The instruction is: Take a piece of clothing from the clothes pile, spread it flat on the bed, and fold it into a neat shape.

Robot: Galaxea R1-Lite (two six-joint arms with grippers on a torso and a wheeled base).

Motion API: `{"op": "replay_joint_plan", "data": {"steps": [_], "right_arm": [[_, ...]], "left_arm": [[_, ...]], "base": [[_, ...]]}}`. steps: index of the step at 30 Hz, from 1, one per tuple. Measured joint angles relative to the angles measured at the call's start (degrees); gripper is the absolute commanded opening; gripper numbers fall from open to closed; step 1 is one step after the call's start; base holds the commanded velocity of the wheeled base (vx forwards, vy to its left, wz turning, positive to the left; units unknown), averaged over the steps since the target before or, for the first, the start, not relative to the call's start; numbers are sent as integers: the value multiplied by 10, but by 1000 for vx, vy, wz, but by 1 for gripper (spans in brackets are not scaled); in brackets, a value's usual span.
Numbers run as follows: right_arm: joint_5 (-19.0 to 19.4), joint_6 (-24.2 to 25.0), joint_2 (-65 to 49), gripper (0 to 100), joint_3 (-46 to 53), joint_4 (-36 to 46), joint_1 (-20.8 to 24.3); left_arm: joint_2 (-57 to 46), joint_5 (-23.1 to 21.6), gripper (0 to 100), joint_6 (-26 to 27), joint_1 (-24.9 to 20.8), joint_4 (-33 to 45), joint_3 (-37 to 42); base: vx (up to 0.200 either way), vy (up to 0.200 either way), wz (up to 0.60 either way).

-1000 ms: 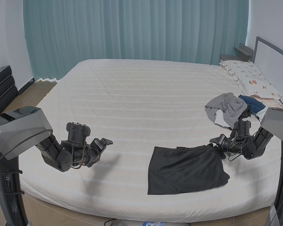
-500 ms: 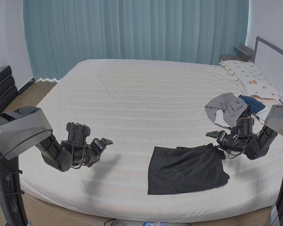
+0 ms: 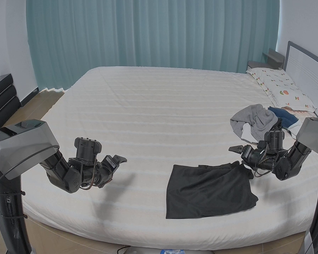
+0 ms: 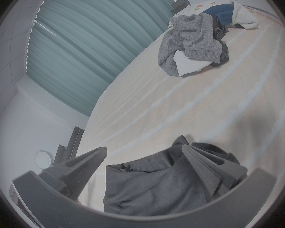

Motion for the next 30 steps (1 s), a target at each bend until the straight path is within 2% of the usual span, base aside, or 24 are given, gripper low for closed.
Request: {"op": "replay_joint_plan", "data": {"steps": [18,29,30], "right_arm": [[1,-10,39,100,6,-8,-20],[2,-7,50,100,-2,-9,-17],[2,-8,51,0,-2,-9,-17]], "left_arm": [[0,0,100,1,-1,0,1],[1,1,100,1,-1,0,1],[1,1,100,1,-1,0,1]], "base": [[0,0,0],[0,0,0],[0,0,0]]}}
